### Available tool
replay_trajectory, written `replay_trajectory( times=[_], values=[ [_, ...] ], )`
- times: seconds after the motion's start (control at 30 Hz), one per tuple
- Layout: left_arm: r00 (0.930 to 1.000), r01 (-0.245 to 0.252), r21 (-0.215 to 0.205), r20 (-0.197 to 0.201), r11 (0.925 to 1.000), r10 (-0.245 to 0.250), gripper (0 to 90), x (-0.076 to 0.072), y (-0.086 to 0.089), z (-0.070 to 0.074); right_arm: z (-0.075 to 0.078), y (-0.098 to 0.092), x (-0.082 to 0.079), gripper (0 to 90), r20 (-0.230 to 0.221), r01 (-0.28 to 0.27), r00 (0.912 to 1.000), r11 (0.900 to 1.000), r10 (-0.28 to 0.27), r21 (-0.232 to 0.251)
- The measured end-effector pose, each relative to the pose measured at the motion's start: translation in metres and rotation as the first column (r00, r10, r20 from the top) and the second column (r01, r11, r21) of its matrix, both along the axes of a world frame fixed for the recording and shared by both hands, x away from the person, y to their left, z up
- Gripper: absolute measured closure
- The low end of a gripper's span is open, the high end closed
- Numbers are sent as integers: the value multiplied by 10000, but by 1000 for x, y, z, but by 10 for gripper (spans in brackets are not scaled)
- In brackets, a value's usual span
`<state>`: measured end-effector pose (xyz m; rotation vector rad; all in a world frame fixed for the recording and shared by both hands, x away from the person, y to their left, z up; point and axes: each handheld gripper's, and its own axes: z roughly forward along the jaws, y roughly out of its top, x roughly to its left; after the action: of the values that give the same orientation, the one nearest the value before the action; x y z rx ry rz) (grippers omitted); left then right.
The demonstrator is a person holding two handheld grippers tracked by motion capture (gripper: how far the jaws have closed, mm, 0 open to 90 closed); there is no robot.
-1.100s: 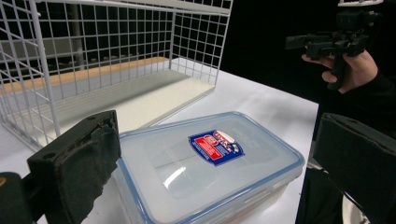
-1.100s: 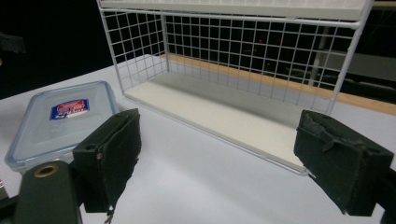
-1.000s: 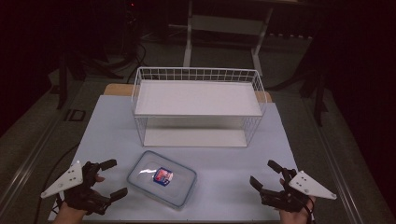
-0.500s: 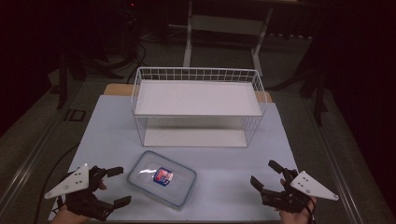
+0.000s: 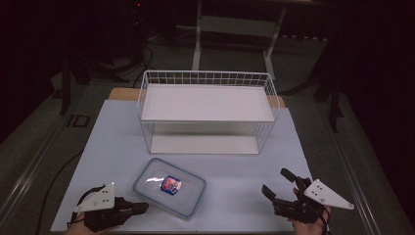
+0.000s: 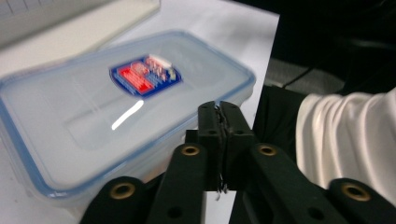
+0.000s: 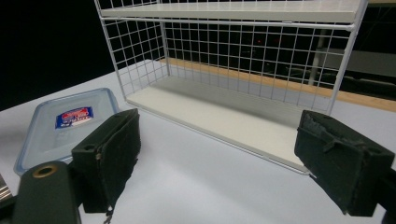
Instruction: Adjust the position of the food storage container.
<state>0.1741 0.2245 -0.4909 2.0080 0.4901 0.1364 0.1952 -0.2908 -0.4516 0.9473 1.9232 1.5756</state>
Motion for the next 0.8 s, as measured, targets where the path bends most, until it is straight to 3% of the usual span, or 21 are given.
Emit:
replay_trajectory(
  times=[0.17, 0.2, 0.4, 0.57, 0.8],
  values=[
    [9999, 112, 405, -134, 9991, -107, 888, 2, -6, -8, 0, 0, 0, 142, -3, 9, 10000, 10000, -9, 33],
    [9991, 266, 559, -355, 9981, -246, 888, 2, -10, -13, 0, -1, 0, 142, 0, 5, 10000, 10000, -5, 53],
    [9970, 399, 1021, -698, 9940, -329, 889, 6, -25, -25, 0, -3, 1, 143, -33, 32, 10000, 9999, -31, 137],
    [9971, 196, 1036, -754, 9944, -118, 889, 12, -31, -28, 0, -4, 1, 143, -73, 32, 10000, 9998, -31, 205],
    [9975, 288, 865, -671, 9958, -230, 890, 16, -39, -26, 1, -5, 1, 143, -82, 49, 10000, 9997, -47, 230]
  ],
)
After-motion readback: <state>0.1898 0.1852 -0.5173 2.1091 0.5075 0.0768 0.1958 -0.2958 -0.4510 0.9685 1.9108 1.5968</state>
